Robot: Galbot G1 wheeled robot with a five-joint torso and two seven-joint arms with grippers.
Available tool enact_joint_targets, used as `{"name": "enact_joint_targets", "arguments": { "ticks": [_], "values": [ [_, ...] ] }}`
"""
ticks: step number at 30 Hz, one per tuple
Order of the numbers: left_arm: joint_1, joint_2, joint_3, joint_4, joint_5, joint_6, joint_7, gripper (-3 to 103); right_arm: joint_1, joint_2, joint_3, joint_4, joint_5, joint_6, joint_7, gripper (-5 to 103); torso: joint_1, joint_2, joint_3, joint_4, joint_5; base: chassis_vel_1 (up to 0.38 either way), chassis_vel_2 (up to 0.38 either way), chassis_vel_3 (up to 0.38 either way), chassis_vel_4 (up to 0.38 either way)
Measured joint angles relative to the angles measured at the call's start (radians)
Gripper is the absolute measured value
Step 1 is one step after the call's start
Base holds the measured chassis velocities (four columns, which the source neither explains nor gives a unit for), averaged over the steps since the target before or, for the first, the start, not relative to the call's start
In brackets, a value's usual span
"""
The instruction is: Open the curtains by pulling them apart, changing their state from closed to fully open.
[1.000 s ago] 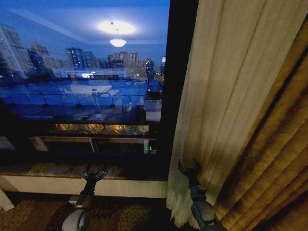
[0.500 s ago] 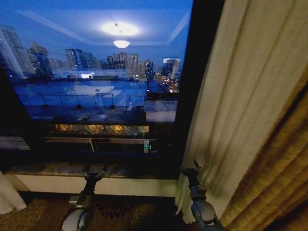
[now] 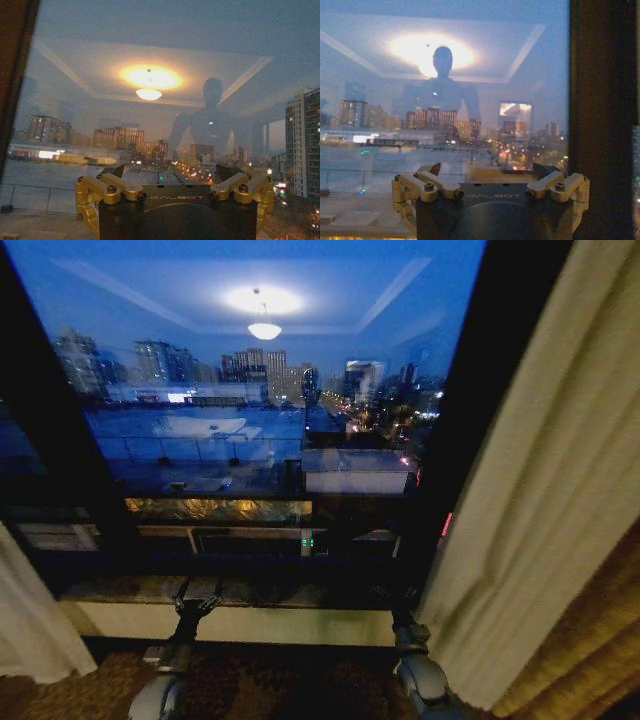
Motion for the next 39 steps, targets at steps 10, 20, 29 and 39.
{"name": "enact_joint_targets", "arguments": {
  "ticks": [10,20,29,39],
  "values": [
    [0.000,0.000,0.000,0.000,0.000,0.000,0.000,100,0.000,0.000,0.000,0.000,0.000,0.000,0.000,100,0.000,0.000,0.000,0.0001,0.0001,0.355,0.355,-0.341,-0.347],
    [0.000,0.000,0.000,0.000,0.000,0.000,0.000,100,0.000,0.000,0.000,0.000,0.000,0.000,0.000,100,0.000,0.000,0.000,0.0002,0.0000,0.358,0.355,-0.355,-0.352],
    [0.000,0.000,0.000,0.000,0.000,0.000,0.000,100,0.000,0.000,0.000,0.000,0.000,0.000,0.000,100,0.000,0.000,0.000,0.0001,0.0001,0.345,0.358,-0.356,-0.360],
    [0.000,0.000,0.000,0.000,0.000,0.000,0.000,100,0.000,0.000,0.000,0.000,0.000,0.000,0.000,100,0.000,0.000,0.000,0.0001,0.0004,0.361,0.351,-0.360,-0.347]
  ]
}}
